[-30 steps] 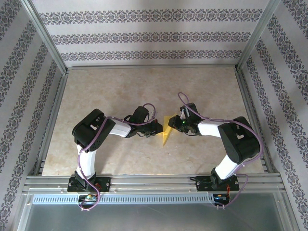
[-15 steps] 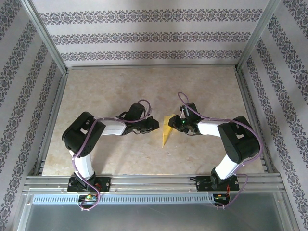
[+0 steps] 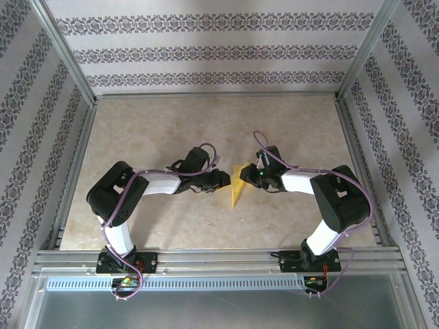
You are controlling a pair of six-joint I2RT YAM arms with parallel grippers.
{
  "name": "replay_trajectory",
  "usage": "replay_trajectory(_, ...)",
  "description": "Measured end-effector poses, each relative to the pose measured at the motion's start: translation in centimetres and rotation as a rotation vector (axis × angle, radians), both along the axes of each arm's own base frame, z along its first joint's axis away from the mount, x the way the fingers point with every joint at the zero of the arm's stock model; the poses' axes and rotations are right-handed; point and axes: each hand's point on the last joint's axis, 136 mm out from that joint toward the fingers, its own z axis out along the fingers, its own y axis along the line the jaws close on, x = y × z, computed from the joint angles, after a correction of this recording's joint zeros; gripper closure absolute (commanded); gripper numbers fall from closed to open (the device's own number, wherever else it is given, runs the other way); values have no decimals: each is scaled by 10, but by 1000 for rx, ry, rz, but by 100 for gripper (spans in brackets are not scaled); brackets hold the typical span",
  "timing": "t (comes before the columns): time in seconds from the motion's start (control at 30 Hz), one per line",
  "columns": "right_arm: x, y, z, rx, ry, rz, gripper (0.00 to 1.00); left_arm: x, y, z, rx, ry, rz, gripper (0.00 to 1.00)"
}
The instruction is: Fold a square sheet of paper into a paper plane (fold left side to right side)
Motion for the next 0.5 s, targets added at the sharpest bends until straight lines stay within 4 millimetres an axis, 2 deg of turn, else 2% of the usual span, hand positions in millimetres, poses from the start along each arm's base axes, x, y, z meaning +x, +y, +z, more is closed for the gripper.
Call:
replay_trajectory(0.23,0,0,0,0,1,0,70,-5,-2,-19,9,59,0,69)
replay_trajectory(0.5,0,0,0,-1,2,0,70,-9,-11,-19,-10,62,-26,71)
